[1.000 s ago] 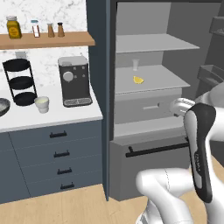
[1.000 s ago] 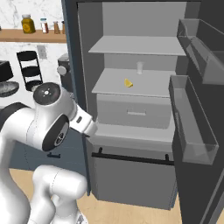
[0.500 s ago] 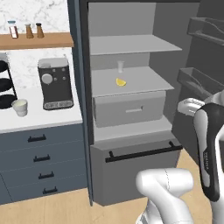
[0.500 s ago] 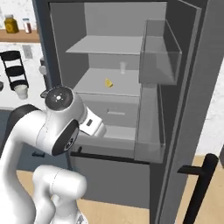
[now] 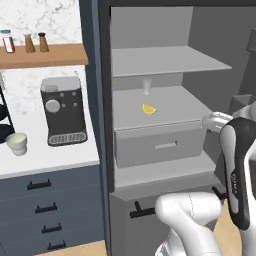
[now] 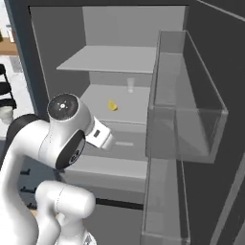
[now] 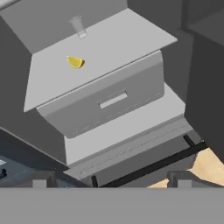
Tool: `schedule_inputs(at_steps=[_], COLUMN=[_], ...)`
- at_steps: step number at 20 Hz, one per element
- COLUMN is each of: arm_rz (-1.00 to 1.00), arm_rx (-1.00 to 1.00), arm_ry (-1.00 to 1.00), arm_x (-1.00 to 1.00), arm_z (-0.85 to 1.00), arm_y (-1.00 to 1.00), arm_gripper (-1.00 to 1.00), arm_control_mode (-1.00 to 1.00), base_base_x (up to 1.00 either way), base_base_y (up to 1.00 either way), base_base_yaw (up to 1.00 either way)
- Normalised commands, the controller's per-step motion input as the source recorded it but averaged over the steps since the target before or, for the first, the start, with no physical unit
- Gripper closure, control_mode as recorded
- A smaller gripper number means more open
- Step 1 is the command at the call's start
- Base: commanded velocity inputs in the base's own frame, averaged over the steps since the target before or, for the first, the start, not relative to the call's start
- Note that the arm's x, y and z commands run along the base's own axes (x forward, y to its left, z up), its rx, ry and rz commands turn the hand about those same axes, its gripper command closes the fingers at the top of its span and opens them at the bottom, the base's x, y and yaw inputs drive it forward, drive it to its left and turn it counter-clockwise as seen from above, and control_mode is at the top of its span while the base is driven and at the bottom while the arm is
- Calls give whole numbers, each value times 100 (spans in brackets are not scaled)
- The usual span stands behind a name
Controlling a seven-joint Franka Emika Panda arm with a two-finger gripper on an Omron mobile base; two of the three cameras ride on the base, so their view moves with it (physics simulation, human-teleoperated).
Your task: Grab a lemon wedge from the fridge and one ice cube from the ice bowl, and put them in the glass of lemonade.
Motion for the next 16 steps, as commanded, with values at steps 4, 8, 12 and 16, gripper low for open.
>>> schedule_inputs(at_steps=[4,8,12,16], arm_rz=[0,2,13,19], arm_rx=[0,-17,-19,-4], arm_ry=[0,0,0,1], arm_x=[0,100,99,89], arm_z=[0,0,-1,-7], arm_y=[0,62,29,-21], arm_gripper=[-100,-100,-100,-100], arm_control_mode=[100,-100,-100,-100], base_base_x=[74,0,0,0], base_base_y=[51,0,0,0], base_base_yaw=[0,0,0,0])
